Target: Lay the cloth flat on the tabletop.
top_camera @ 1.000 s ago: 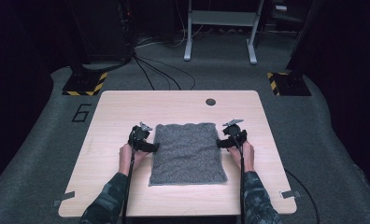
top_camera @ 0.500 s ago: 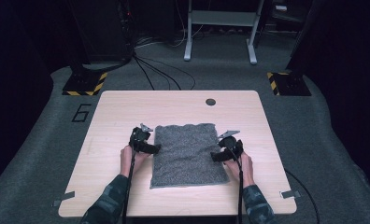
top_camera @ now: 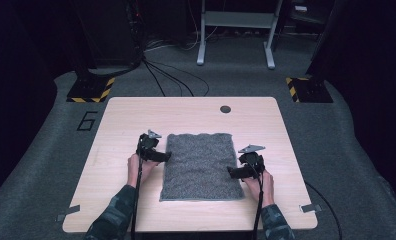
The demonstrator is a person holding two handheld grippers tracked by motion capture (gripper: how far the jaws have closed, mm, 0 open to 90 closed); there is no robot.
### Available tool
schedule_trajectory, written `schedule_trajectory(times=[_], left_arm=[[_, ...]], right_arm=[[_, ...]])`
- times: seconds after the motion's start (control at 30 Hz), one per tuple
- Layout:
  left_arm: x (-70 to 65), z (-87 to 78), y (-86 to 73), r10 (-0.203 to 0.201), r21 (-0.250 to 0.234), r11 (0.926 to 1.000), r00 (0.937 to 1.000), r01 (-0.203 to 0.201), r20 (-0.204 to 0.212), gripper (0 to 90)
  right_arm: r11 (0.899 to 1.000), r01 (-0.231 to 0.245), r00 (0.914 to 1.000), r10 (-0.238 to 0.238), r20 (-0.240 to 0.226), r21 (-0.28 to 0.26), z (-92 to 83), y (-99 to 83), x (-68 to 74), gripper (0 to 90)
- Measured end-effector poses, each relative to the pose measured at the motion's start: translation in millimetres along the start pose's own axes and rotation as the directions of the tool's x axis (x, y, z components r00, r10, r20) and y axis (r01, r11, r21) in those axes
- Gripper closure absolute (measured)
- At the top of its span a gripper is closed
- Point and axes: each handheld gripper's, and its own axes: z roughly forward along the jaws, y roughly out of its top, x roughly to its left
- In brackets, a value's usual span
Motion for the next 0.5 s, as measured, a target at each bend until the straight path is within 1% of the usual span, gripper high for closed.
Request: schedule_trajectory(times=[0.03, 0.1, 0.13, 0.17, 0.2, 0.23, 0.27, 0.3, 0.33, 0.37, 0.4, 0.43, 0.47, 0.5], left_arm=[[3.2, -2.4, 1.8, -0.02, -0.01, 0.9998, 0.9997, 0.02, 0.015, 12.3], [7.4, -4.2, 4.4, -0.046, -0.022, 0.9987, 0.9987, 0.047, 0.021, 10.9], [9.5, -5.0, 5.4, -0.048, -0.035, 0.9982, 0.9987, 0.048, 0.018, 10.9], [11.3, -5.5, 6.4, -0.053, -0.033, 0.998, 0.9984, 0.053, 0.021, 11.0], [13.0, -5.4, 7.3, -0.06, -0.034, 0.9976, 0.9979, 0.06, 0.024, 10.7], [14.7, -5.4, 7.8, -0.063, -0.037, 0.9973, 0.9977, 0.064, 0.027, 10.5], [15.9, -5.4, 8.3, -0.068, -0.038, 0.9969, 0.9972, 0.069, 0.032, 10.5], [17.8, -5.7, 9.1, -0.056, -0.03, 0.9979, 0.9979, 0.057, 0.034, 10.5], [18.2, -4.6, 9.4, -0.07, -0.04, 0.9966, 0.9968, 0.072, 0.037, 10.5], [19.2, -4.0, 10.0, -0.072, -0.039, 0.9965, 0.9966, 0.074, 0.04, 9.9], [19.3, -3.1, 10.6, -0.071, -0.047, 0.9962, 0.9968, 0.073, 0.037, 9.9], [19.6, -2.3, 11.1, -0.064, -0.05, 0.9965, 0.9974, 0.066, 0.034, 9.7], [19.5, -1.0, 11.7, -0.064, -0.053, 0.9964, 0.9972, 0.066, 0.037, 9.7], [19.6, 0.5, 12.3, -0.057, -0.058, 0.9966, 0.9978, 0.059, 0.035, 9.4]], right_arm=[[1.0, 0.002, 0.9998, -0.002, -0.018, -0.008, -4.1, 1.5, 2.5, 10.6], [0.999, 0.018, 0.999, -0.019, -0.041, -0.04, -13.7, 4.8, 12.8, 10.6], [0.999, 0.018, 0.999, -0.019, -0.041, -0.04, -13.7, 4.8, 12.8, 10.6], [0.999, 0.017, 0.9982, -0.02, -0.056, -0.045, -16.4, 5.6, 16.6, 10.6], [0.998, 0.03, 0.9978, -0.033, -0.057, -0.055, -18.3, 5.9, 20.0, 10.6], [0.998, 0.028, 0.9976, -0.032, -0.062, -0.06, -19.3, 6.7, 25.0, 10.5], [0.998, 0.044, 0.9964, -0.048, -0.071, -0.055, -20.4, 6.7, 28.2, 10.4], [0.997, 0.043, 0.9956, -0.048, -0.081, -0.058, -20.5, 6.6, 32.3, 10.4], [0.998, 0.036, 0.9951, -0.041, -0.089, -0.059, -20.0, 6.4, 37.3, 10.2], [0.997, 0.056, 0.9928, -0.062, -0.102, -0.06, -18.8, 5.0, 44.0, 9.7], [0.997, 0.056, 0.9928, -0.062, -0.102, -0.06, -18.8, 5.0, 44.0, 9.7], [0.997, 0.051, 0.9912, -0.057, -0.12, -0.051, -17.3, 3.7, 51.1, 8.4], [0.997, 0.051, 0.9912, -0.057, -0.12, -0.051, -17.3, 3.7, 51.1, 8.4], [0.997, 0.053, 0.9897, -0.059, -0.13, -0.055, -16.3, 3.3, 54.9, 7.9]])
